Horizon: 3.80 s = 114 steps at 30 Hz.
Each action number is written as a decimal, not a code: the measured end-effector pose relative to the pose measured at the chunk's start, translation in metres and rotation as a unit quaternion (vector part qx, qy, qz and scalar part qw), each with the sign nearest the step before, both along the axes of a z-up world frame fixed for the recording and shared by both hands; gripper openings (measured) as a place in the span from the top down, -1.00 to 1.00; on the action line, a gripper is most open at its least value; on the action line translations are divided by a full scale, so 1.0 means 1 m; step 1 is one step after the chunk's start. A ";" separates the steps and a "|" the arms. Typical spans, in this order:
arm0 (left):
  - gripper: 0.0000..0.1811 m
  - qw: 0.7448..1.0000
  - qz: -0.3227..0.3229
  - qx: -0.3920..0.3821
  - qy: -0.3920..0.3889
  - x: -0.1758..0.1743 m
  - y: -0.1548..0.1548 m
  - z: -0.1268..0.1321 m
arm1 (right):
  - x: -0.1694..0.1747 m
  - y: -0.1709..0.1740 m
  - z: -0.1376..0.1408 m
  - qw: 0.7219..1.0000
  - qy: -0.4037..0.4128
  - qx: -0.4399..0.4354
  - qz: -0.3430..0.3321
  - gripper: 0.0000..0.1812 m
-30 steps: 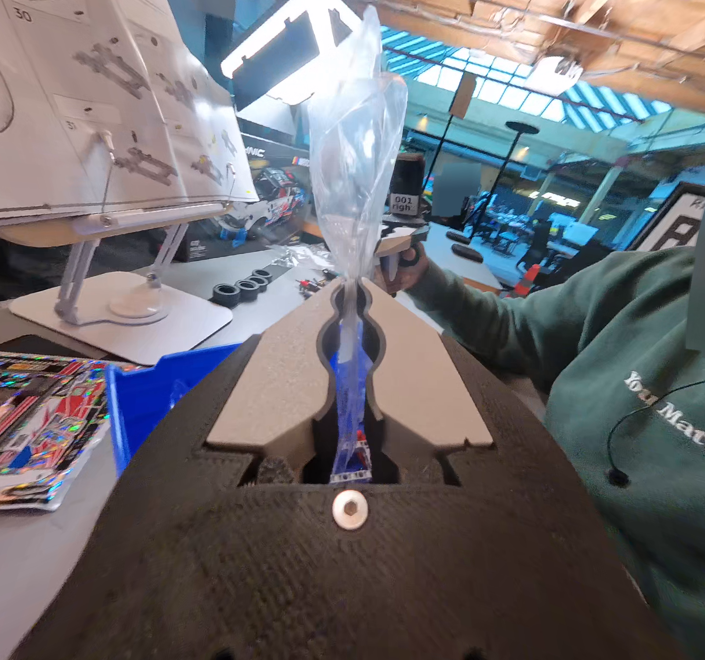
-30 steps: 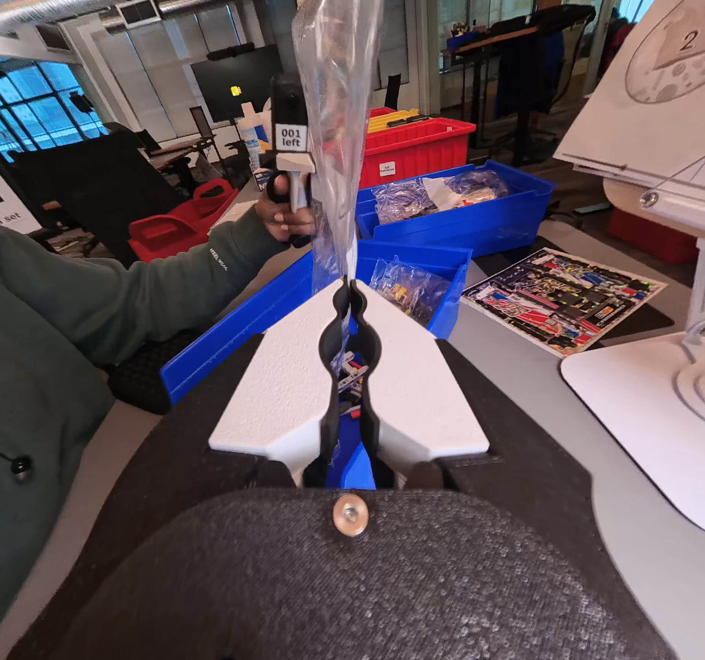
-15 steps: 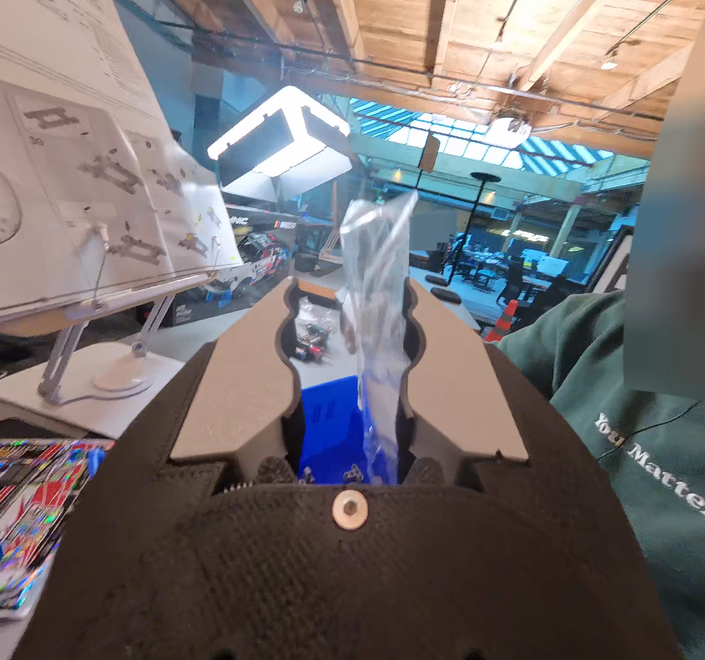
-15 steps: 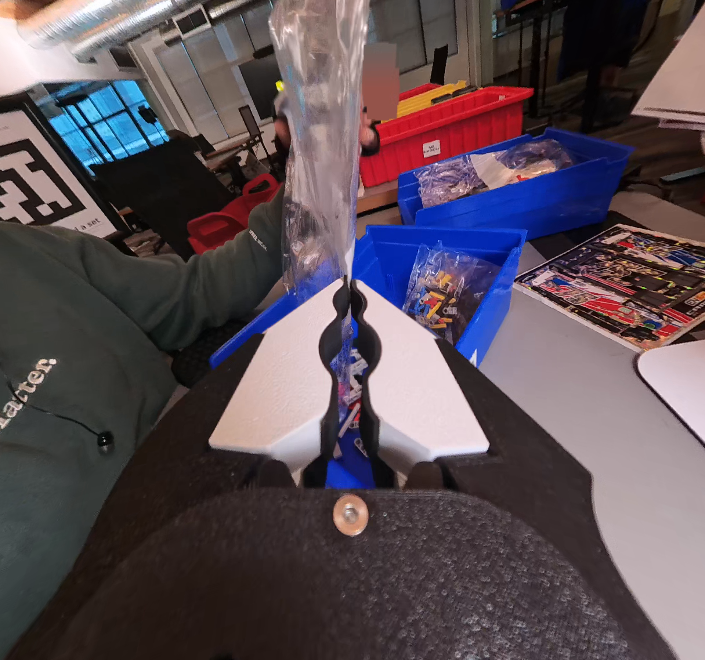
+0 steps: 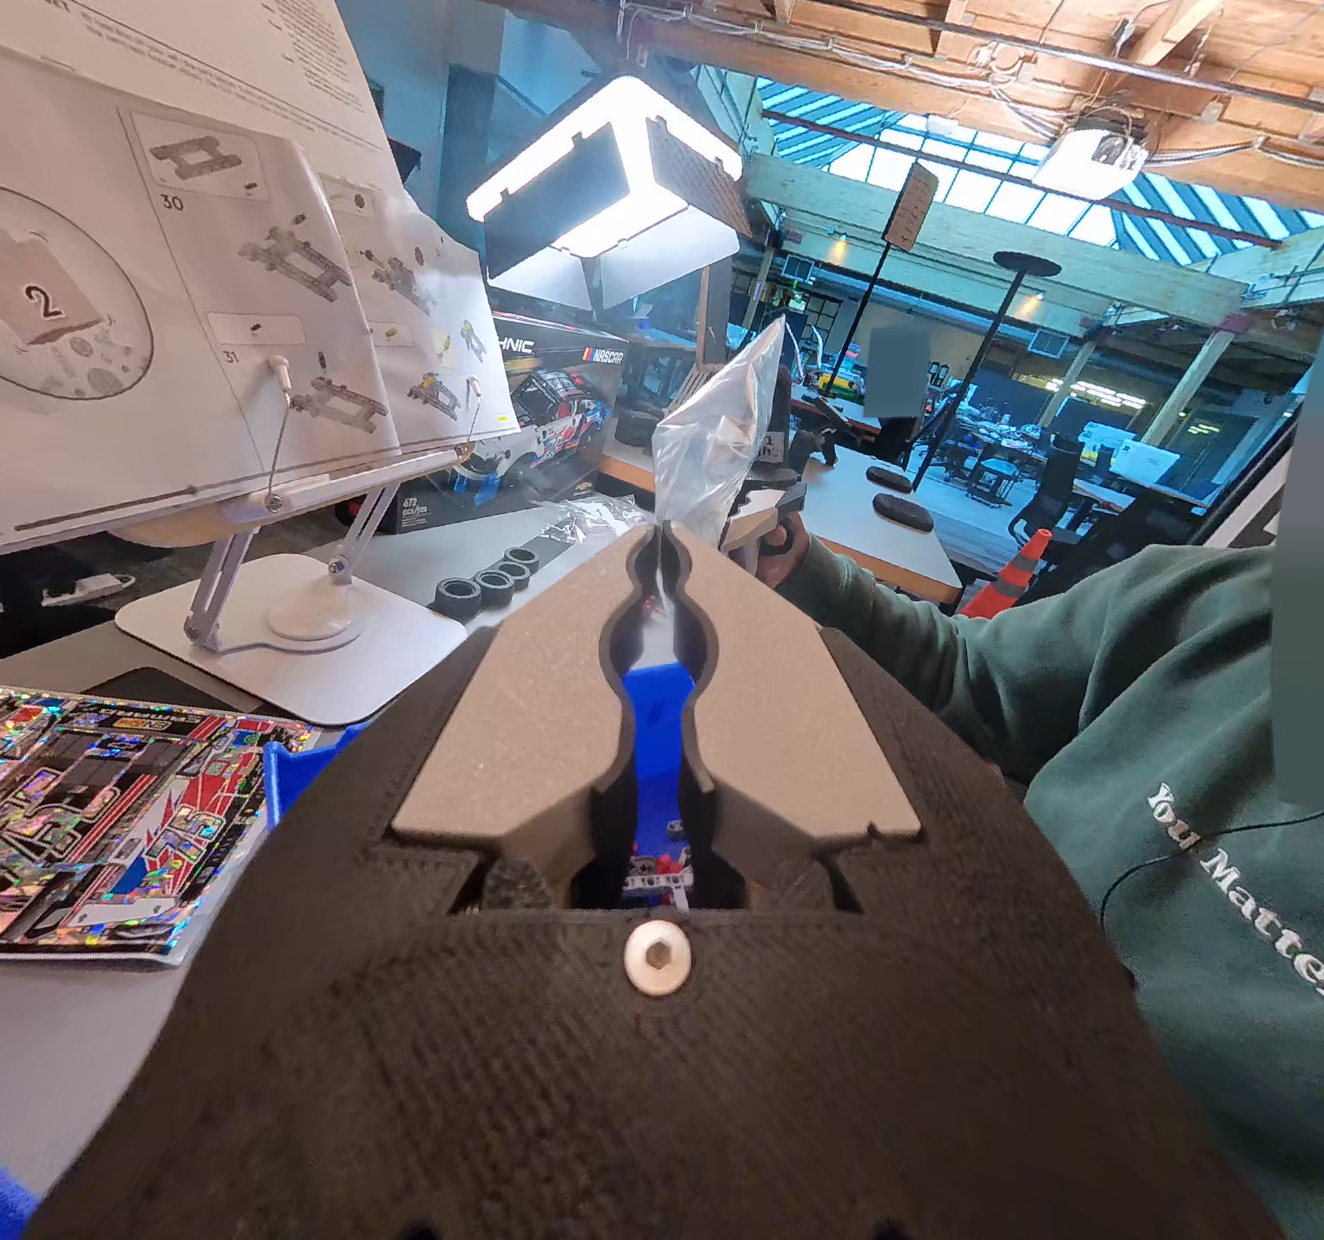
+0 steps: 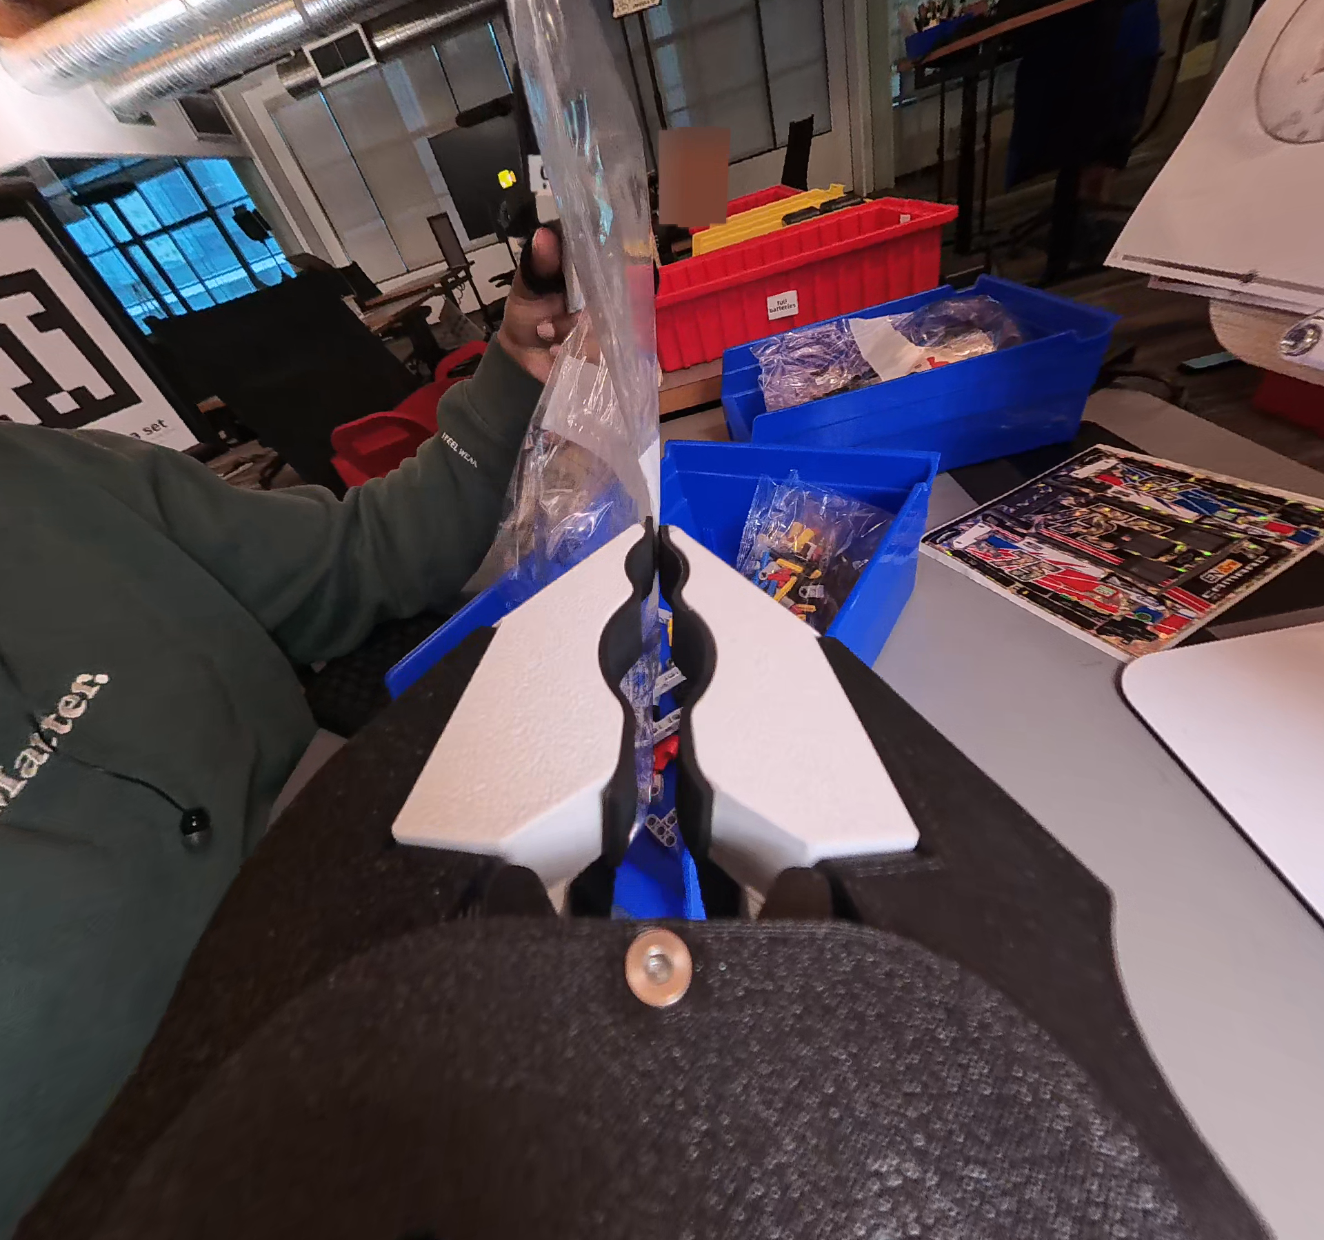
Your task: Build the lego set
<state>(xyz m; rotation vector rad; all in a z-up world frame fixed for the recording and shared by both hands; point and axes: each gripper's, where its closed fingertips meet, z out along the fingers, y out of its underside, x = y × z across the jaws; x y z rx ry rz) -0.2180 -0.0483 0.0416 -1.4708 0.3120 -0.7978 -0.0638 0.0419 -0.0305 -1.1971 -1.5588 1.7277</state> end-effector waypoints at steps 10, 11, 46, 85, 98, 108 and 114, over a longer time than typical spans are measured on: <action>0.91 0.995 -0.044 -0.047 0.083 0.035 0.007 -0.042 | 0.008 -0.002 0.024 0.999 0.046 -0.015 -0.005 1.00; 1.00 0.993 -0.063 -0.049 0.083 0.037 0.004 -0.043 | 0.009 0.001 0.025 0.999 0.046 -0.010 -0.012 1.00; 0.70 0.988 0.055 0.033 0.139 0.043 -0.017 0.004 | 0.202 0.092 0.077 0.882 -0.066 0.288 -0.367 1.00; 0.78 0.956 0.260 0.042 0.128 0.022 -0.032 -0.120 | 0.257 0.313 -0.134 0.523 -0.386 0.648 -0.397 0.96; 0.78 0.957 0.261 0.051 0.120 0.020 -0.032 -0.119 | 0.273 0.297 -0.069 0.796 -0.212 0.266 -0.501 0.56; 0.81 0.952 0.274 0.065 0.120 0.018 -0.034 -0.118 | 0.399 0.340 -0.163 0.658 -0.340 0.220 -0.635 1.00; 0.84 0.938 0.310 0.075 0.133 0.004 -0.042 -0.117 | 0.403 0.372 -0.193 0.627 -0.363 0.207 -0.658 1.00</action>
